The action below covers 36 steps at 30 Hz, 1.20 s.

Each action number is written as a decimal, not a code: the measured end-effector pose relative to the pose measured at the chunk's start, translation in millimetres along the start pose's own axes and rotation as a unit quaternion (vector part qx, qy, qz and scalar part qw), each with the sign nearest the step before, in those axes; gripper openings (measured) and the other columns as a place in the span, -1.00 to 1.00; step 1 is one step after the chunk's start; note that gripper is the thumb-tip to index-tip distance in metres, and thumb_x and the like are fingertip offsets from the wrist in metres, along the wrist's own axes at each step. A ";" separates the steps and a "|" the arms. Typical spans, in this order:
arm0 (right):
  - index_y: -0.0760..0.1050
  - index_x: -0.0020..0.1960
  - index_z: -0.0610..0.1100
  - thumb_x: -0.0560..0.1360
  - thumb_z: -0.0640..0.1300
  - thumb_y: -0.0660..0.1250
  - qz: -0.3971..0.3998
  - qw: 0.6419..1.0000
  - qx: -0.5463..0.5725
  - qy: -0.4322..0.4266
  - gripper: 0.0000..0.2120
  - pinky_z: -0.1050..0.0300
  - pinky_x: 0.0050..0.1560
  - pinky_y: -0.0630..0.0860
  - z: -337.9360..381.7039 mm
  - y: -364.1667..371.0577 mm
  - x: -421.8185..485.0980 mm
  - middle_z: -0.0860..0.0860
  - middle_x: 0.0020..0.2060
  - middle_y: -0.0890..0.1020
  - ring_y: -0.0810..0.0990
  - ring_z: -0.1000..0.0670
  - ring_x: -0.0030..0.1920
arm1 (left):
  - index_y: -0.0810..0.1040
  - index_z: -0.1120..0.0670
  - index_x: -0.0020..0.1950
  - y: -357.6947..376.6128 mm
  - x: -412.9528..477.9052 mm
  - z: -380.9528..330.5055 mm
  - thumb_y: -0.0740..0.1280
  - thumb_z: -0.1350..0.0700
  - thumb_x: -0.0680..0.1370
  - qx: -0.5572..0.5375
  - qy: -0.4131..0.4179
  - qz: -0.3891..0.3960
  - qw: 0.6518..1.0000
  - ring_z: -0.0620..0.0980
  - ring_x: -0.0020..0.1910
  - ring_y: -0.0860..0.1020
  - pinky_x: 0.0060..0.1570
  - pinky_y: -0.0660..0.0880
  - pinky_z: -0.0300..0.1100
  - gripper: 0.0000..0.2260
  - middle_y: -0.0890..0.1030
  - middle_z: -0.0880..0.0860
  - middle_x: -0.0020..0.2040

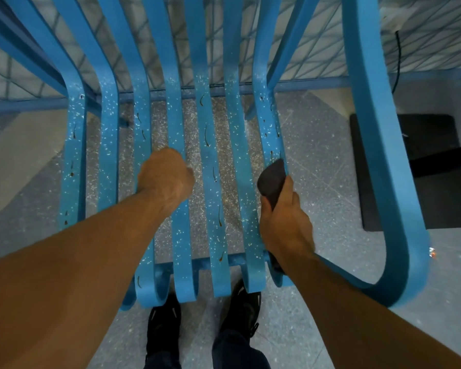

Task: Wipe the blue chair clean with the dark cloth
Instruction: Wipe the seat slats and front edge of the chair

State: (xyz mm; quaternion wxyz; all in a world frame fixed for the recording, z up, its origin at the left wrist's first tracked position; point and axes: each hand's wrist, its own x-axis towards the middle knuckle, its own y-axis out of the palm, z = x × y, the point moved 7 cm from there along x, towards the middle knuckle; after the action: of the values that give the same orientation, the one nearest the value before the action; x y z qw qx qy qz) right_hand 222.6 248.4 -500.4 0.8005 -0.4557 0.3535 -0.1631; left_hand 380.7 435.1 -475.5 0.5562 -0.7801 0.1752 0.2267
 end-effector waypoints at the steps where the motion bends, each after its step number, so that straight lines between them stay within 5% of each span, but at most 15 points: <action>1: 0.06 0.50 -0.10 0.61 0.17 0.10 0.001 1.000 0.006 0.025 -0.42 -0.22 0.05 0.57 -0.2 -1.6 5.9 -0.15 0.22 0.50 0.59 -0.21 0.07 | 0.38 0.14 -0.28 0.1 1.0 0.0 0.32 0.04 0.59 0.001 0.001 0.003 1.000 -0.04 -0.41 0.48 -0.56 0.31 -0.26 -0.70 0.50 0.07 -0.32; 5: 0.37 0.16 -0.18 0.57 0.32 0.05 -0.017 0.998 -0.001 0.064 -0.44 0.06 -0.25 0.47 11.8 -11.0 37.1 -0.05 -0.20 0.53 0.52 -0.08 -0.23 | 0.36 0.13 -0.29 1.4 6.9 1.3 0.33 0.05 0.58 0.009 -0.009 0.010 1.000 -0.04 -0.41 0.46 -0.57 0.30 -0.26 -0.69 0.49 0.07 -0.31; 8: 0.46 0.01 -0.16 0.57 0.34 -0.02 -0.032 0.995 0.036 0.087 -0.41 0.17 -0.38 0.28 22.2 -18.7 60.7 -0.01 -0.31 0.47 0.45 -0.01 -0.36 | 0.42 0.16 -0.26 2.5 9.3 0.7 0.36 0.07 0.57 0.011 -0.007 0.013 1.000 -0.03 -0.40 0.46 -0.56 0.30 -0.26 -0.73 0.49 0.07 -0.31; 11: 0.36 0.29 -0.20 0.62 0.24 -0.01 -0.065 0.997 0.017 0.045 -0.45 0.01 -0.17 0.44 35.5 -17.9 67.0 -0.16 0.04 0.58 0.57 -0.17 -0.07 | 0.42 0.17 -0.31 3.4 11.8 0.5 0.37 0.09 0.56 0.018 -0.001 0.017 1.000 -0.03 -0.42 0.46 -0.56 0.28 -0.26 -0.71 0.49 0.07 -0.35; 15: -0.12 0.57 -0.15 0.65 0.05 0.05 -0.039 0.996 -0.043 -0.065 -0.39 -0.17 0.11 0.50 35.6 -4.6 38.6 -0.18 0.44 0.29 0.44 -0.22 0.29 | 0.40 0.17 -0.31 4.2 13.6 1.2 0.37 0.06 0.56 0.022 -0.012 0.018 1.000 -0.03 -0.42 0.46 -0.55 0.27 -0.25 -0.69 0.48 0.08 -0.35; 18: -0.09 0.57 -0.11 0.65 0.10 0.05 -0.012 0.999 -0.004 -0.030 -0.40 -0.18 0.15 0.47 21.7 -5.5 30.2 -0.15 0.41 0.34 0.48 -0.21 0.25 | 0.40 0.17 -0.25 3.5 14.1 0.1 0.39 0.06 0.55 0.012 -0.021 0.024 0.999 -0.04 -0.41 0.45 -0.55 0.28 -0.26 -0.72 0.48 0.06 -0.32; 22: 0.32 0.26 -0.18 0.59 0.27 0.06 -0.021 0.998 0.018 0.056 -0.46 -0.02 -0.12 0.47 26.4 -12.1 56.4 -0.15 0.02 0.59 0.58 -0.20 -0.05 | 0.41 0.17 -0.22 3.8 18.5 1.6 0.39 0.14 0.54 0.009 -0.041 0.035 0.999 -0.06 -0.42 0.43 -0.56 0.27 -0.26 -0.78 0.46 0.04 -0.32; 27: 0.44 0.13 -0.17 0.57 0.34 0.02 -0.023 0.993 0.064 0.096 -0.41 0.06 -0.20 0.35 42.0 -19.3 97.6 -0.07 -0.16 0.50 0.47 -0.12 -0.18 | 0.47 0.26 0.13 4.0 17.2 1.0 0.38 0.12 0.55 0.011 -0.048 0.028 0.998 -0.09 -0.40 0.37 -0.51 0.27 -0.28 -0.73 0.53 0.07 -0.12; 31: 0.30 0.42 -0.17 0.64 0.18 0.02 -0.050 0.997 0.057 0.004 -0.47 -0.02 -0.07 0.46 48.7 -20.9 94.3 -0.16 0.14 0.57 0.57 -0.23 0.08 | 0.41 0.25 0.25 3.5 15.6 0.2 0.37 0.11 0.56 0.012 -0.056 0.030 0.998 -0.02 -0.23 0.46 -0.37 0.38 -0.23 -0.65 0.54 0.12 0.01; 36: -0.11 0.59 -0.10 0.65 0.07 0.06 -0.007 0.997 0.035 -0.069 -0.38 -0.14 0.17 0.48 46.5 -13.9 70.7 -0.12 0.45 0.30 0.48 -0.26 0.25 | 0.32 0.29 0.38 5.7 17.6 1.6 0.38 0.14 0.54 0.015 -0.066 0.037 0.997 0.16 0.04 0.59 -0.32 0.43 -0.20 -0.51 0.57 0.20 0.14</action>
State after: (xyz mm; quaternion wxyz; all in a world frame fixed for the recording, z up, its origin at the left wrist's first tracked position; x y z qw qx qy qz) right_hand 306.0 228.3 -502.6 0.8373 -0.4396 0.2886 -0.1495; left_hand 392.2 434.4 -490.1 0.5692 -0.7481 0.1703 0.2956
